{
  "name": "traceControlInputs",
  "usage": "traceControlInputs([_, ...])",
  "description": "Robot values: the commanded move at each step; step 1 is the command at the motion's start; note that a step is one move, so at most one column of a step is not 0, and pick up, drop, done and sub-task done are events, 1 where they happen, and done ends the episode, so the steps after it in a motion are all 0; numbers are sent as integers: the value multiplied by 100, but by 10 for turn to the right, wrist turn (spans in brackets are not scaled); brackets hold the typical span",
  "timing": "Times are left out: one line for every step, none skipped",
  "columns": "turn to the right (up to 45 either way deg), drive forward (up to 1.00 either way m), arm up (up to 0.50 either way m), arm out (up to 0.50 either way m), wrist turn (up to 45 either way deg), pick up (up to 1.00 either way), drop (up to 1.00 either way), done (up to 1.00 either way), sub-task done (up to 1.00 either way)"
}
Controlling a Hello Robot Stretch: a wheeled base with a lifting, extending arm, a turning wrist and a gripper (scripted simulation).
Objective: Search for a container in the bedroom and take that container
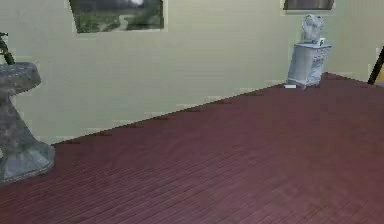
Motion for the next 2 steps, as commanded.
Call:
traceControlInputs([450, 0, 0, 0, 0, 0, 0, 0, 0])
traceControlInputs([60, 0, 0, 0, 0, 0, 0, 0, 0])
